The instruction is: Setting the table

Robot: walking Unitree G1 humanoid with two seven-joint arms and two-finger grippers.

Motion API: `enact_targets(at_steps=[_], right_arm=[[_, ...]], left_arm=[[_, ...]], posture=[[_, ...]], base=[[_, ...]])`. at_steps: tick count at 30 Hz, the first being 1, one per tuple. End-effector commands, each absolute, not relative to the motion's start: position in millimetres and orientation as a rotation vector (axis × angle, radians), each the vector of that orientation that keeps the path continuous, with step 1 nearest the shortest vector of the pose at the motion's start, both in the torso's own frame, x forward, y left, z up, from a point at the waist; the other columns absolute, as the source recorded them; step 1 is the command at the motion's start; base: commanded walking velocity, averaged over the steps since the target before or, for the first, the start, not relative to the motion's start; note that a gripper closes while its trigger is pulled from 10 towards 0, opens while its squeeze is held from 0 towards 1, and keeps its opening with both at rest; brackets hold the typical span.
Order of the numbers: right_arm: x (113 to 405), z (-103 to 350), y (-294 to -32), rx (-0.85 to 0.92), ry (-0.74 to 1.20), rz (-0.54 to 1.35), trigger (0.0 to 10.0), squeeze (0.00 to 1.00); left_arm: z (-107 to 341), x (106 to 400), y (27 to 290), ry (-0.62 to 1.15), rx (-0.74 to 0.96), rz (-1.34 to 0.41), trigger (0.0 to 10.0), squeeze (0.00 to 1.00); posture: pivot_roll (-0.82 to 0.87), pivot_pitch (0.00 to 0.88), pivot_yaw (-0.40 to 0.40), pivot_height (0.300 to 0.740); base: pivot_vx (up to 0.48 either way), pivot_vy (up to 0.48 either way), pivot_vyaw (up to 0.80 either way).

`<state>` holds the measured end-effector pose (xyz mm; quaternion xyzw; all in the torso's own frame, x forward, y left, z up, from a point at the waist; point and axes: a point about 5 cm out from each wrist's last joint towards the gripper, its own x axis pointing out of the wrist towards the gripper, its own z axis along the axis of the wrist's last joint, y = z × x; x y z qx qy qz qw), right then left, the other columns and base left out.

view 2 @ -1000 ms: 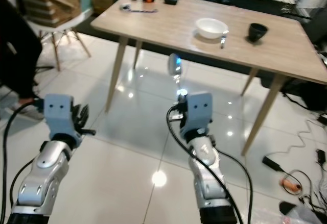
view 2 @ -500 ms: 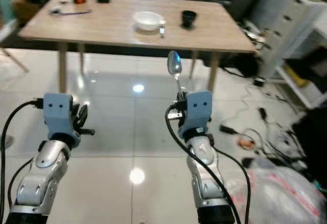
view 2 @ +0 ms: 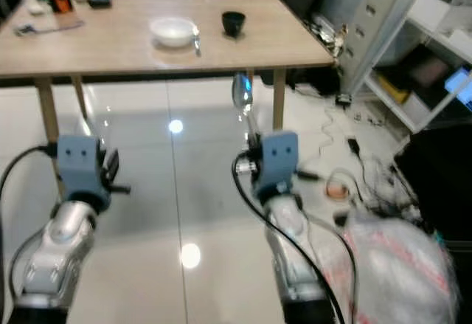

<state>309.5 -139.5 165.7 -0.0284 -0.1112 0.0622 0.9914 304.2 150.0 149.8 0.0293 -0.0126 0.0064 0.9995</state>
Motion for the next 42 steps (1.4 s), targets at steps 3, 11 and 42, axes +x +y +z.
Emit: enact_targets(at_steps=[3,11,42], right_arm=[[309.1,166.4,-130.8,-0.043,-0.232,0.15,10.0,0.0],[309.2,165.5,-132.4,-0.046,-0.23,0.138,10.0,0.0],[312.6,164.4,-140.4,-0.047,-0.211,0.082,10.0,0.0]], left_arm=[[145.5,302.3,157.8,-0.009,0.072,0.041,10.0,0.0],[145.7,302.3,157.6,-0.008,0.073,0.038,10.0,0.0],[145.6,301.6,157.4,-0.006,0.072,0.033,10.0,0.0]], posture=[[-0.04,0.021,0.026,0.74],[-0.04,0.025,0.032,0.74],[-0.04,0.035,0.032,0.74]], base=[[0.48,0.0,0.0],[0.48,0.0,0.0],[0.48,0.0,-0.23]])
